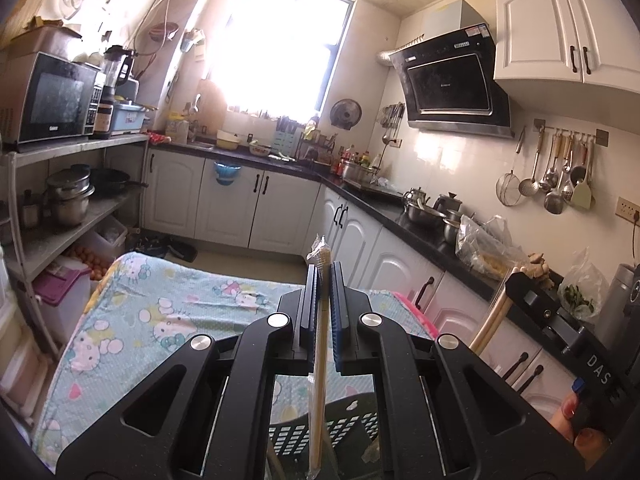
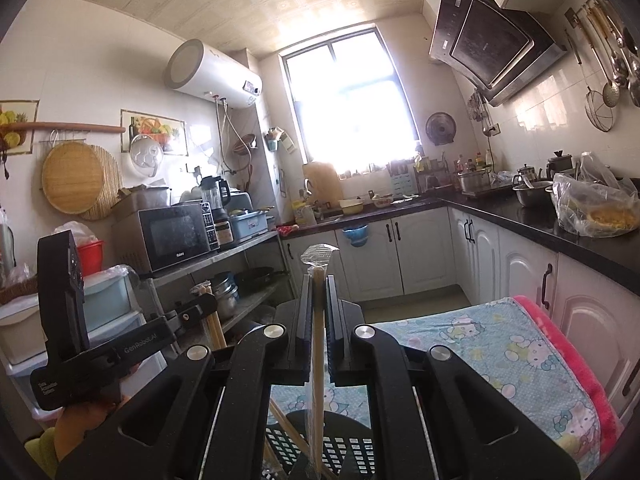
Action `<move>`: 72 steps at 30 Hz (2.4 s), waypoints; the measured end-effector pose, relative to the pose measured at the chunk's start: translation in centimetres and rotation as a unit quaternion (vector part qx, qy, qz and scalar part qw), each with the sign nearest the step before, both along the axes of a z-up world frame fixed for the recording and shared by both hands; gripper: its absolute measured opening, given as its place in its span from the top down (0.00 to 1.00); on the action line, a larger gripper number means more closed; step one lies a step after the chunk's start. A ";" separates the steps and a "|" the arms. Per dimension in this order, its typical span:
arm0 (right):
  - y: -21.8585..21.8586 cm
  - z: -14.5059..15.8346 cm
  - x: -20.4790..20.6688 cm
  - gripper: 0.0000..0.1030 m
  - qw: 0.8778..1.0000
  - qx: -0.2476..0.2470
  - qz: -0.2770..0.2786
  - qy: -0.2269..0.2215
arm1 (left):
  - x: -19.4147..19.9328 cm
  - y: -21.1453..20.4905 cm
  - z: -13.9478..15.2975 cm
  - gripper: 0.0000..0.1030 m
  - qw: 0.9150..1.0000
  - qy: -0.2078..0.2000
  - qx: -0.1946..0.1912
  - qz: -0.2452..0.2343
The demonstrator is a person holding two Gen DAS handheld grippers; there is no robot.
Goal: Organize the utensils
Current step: 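Lower the held chopsticks into the basket openings with both grippers, then open both grippers to release the chopsticks upright in the basket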
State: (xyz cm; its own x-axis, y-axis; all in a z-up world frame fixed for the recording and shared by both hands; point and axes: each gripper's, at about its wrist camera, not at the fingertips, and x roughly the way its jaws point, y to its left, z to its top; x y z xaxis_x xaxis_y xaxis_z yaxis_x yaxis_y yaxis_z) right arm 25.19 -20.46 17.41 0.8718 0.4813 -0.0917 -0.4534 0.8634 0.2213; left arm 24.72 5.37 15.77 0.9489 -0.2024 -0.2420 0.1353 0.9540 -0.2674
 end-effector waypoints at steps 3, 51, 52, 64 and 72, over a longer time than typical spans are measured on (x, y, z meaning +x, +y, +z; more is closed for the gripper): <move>0.3 -0.8 0.2 0.94 1.000 -0.001 0.001 0.000 | 0.2 0.1 -0.7 0.97 1.000 0.006 -0.002 -0.001; 0.1 -8.7 -0.6 0.94 0.999 0.030 -0.023 0.026 | -1.6 0.5 -8.0 0.97 0.998 0.064 -0.017 -0.007; 0.2 -8.7 -0.6 0.94 0.999 0.029 -0.022 0.027 | -1.7 0.6 -7.9 0.97 0.998 0.064 -0.018 -0.006; 0.8 -9.2 -0.8 0.94 0.997 -0.001 -0.003 0.079 | -2.1 1.3 -8.5 0.97 0.996 0.081 -0.024 0.000; 0.6 -9.6 -1.3 0.94 0.994 -0.018 -0.002 0.111 | -2.6 1.5 -8.8 0.97 0.996 0.089 -0.027 -0.001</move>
